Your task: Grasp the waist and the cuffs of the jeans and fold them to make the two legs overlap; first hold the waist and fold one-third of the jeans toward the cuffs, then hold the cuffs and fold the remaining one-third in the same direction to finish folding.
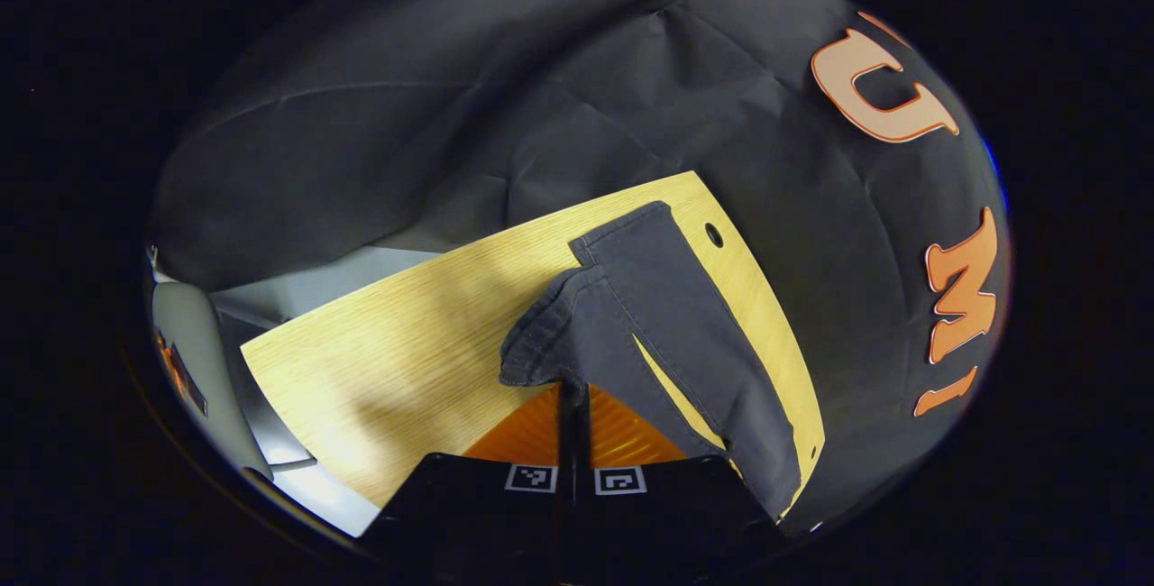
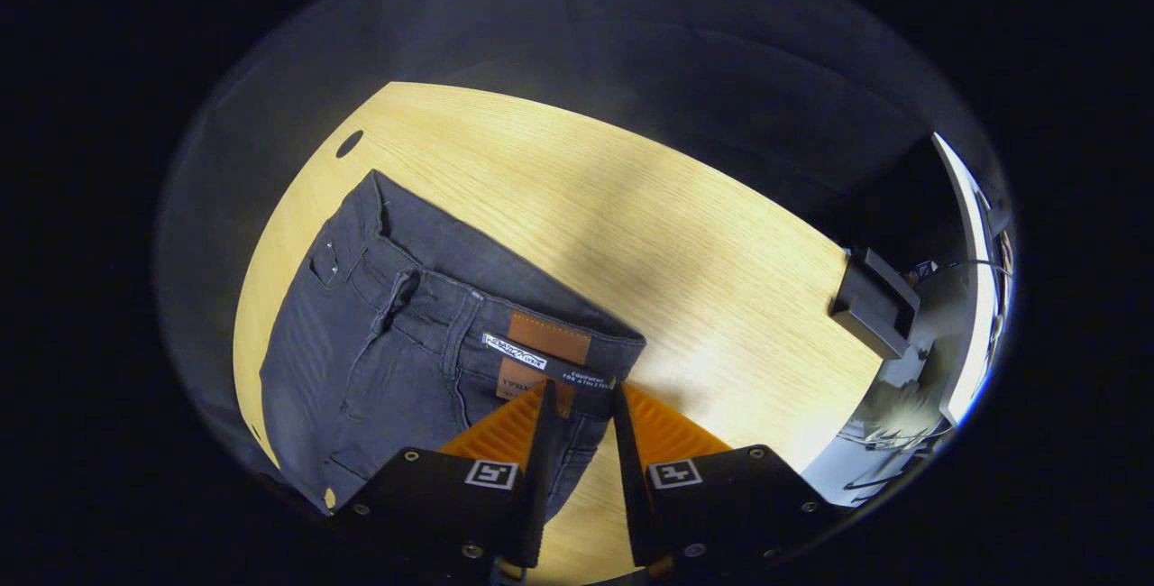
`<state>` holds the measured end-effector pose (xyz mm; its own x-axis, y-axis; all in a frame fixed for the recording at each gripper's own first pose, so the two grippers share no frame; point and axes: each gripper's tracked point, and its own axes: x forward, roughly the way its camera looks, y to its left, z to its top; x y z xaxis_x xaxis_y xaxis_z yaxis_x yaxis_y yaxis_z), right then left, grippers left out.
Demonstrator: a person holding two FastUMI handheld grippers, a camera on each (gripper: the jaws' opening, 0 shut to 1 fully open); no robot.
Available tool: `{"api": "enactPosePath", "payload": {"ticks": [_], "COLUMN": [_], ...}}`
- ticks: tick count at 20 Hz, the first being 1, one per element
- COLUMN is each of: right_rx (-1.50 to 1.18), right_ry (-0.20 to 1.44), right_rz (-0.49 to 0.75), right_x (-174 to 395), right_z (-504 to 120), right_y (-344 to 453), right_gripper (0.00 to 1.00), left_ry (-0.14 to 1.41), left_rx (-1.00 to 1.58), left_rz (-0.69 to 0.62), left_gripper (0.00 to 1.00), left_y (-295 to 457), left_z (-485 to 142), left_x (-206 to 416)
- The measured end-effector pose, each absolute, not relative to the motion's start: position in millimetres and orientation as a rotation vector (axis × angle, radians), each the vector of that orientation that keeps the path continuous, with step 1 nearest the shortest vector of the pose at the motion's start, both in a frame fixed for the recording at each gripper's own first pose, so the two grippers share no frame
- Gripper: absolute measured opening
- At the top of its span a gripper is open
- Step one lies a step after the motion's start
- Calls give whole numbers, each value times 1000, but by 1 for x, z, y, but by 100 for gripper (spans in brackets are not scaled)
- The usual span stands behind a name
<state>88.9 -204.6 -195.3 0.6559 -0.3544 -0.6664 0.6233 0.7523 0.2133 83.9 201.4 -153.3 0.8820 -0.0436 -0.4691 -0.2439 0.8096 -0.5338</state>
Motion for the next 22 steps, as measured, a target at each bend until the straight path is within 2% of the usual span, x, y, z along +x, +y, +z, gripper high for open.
{"api": "enactPosePath", "payload": {"ticks": [2,3,4,5,9,15,22], "right_rx": [591,723,835,900,878,818,781], "right_ry": [606,544,503,471,415,376,377], "right_rz": [-526,-523,-488,-438,-317,-205,-171], "right_x": [89,85,96,97,104,118,140], "right_z": [-191,-184,-179,-170,-157,-114,-85], "right_y": [-200,-196,-195,-190,-176,-137,-121], "right_gripper": [20,20,7,7,7,7,7], "left_ry": [483,483,478,477,495,499,477], "left_rx": [-625,-619,-614,-604,-559,-531,-459], "left_rz": [100,95,82,71,47,7,-51], "left_gripper": [1,1,1,1,1,1,1], "left_y": [200,201,201,199,193,186,174], "left_z": [-148,-144,-139,-136,-134,-124,-90], "left_x": [82,79,79,79,81,91,117]}}
